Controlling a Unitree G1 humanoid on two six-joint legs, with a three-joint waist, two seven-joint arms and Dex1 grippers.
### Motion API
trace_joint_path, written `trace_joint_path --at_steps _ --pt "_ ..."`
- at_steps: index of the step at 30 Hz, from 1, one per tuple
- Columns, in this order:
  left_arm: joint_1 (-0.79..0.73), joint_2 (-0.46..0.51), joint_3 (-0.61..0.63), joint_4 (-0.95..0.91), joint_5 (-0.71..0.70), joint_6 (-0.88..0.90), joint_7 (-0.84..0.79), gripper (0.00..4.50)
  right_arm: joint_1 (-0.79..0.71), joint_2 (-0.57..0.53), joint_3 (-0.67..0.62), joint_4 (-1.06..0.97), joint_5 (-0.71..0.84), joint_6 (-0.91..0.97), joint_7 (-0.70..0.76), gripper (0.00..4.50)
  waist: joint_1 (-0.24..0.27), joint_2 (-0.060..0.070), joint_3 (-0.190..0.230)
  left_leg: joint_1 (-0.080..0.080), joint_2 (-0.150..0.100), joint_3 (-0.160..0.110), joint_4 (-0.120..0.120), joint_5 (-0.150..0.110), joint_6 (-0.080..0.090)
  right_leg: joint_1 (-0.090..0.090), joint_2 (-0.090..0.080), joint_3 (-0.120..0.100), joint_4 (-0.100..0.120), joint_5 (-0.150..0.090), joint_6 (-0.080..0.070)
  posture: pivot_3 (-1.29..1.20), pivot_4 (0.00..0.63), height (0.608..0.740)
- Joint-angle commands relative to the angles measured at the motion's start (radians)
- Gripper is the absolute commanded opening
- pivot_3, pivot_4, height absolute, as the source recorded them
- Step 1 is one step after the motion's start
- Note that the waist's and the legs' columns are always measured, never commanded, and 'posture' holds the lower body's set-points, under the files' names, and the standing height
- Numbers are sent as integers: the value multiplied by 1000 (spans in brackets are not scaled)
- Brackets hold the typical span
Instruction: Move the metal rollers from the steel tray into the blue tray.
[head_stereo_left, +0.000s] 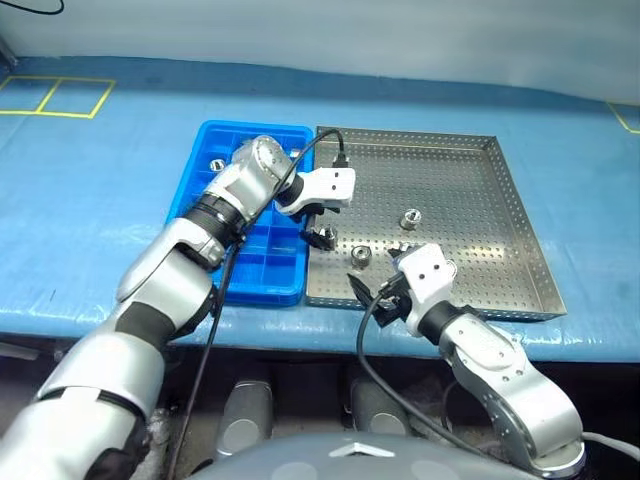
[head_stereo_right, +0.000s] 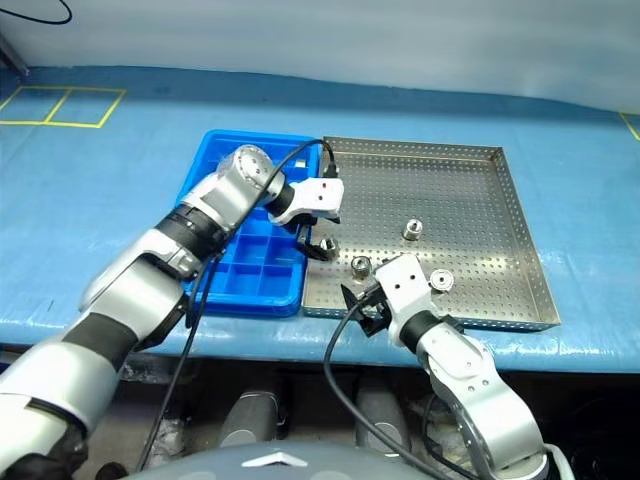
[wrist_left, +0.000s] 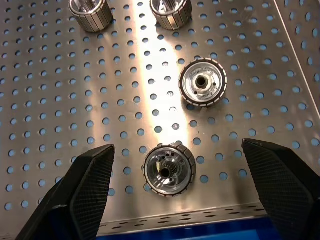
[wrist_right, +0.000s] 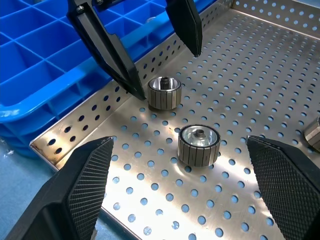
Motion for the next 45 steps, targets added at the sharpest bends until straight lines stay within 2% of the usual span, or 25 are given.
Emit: trace_joint_path --at_steps 1,11,14,19,21,29,34,37,41,45 --pt "-79 -47 -19 117 78 -95 -15 4464 11 13 -15 -51 -12 -28 -19 4500 -8 0 0 0 0 0 0 0 0 0 0 0 0 0 0 -173 150 740" --pt "-142 -138 -64 310 248 -216 -74 4464 35 35 -15 -66 -30 -47 -44 4500 -38 0 0 -1 0 0 2 0 1 -1 0 0 1 0 0 -223 150 740" --pt "-145 -144 -78 340 301 -231 -64 3949 39 41 -12 -68 -36 -51 -48 4500 -42 0 0 -1 0 0 3 -1 1 0 0 0 1 0 0 -234 150 740" --pt "-145 -148 -51 366 327 -225 -34 2208 46 46 -12 -68 -41 -59 -51 4500 -64 0 0 -1 0 0 4 -1 1 0 0 0 2 0 1 -236 150 740" --pt "-146 -149 -30 366 318 -223 -19 1716 47 46 -13 -67 -42 -60 -49 4500 -67 0 0 -1 0 0 4 -1 1 0 0 0 2 0 1 -223 150 740" --pt "-144 -128 193 285 170 -176 100 1717 7 36 -21 -51 -34 -46 -24 4500 -62 0 1 -2 0 -1 5 -1 1 0 0 0 2 1 2 -161 150 740" --pt "-25 -56 346 57 87 -94 267 1717 -13 31 -18 -43 -26 -34 -6 4500 -60 0 1 -1 0 -1 5 -1 1 1 0 1 2 2 3 -118 150 740" --pt "125 -30 448 -192 49 22 423 1717 -32 27 -6 -35 -21 -28 9 4500 -53 1 1 3 1 0 3 -1 1 2 0 1 3 4 7 -89 150 740" --pt "399 -45 595 -597 30 222 658 1717 -65 21 12 -17 -14 -18 31 4500 -39 2 1 3 1 0 3 -1 1 2 0 2 4 4 7 -53 150 740" --pt "615 -89 675 -906 36 339 828 1717 -88 16 17 -6 -7 -10 49 4500 -4 2 1 3 1 -1 3 -1 1 2 0 1 4 5 7 -19 150 740"
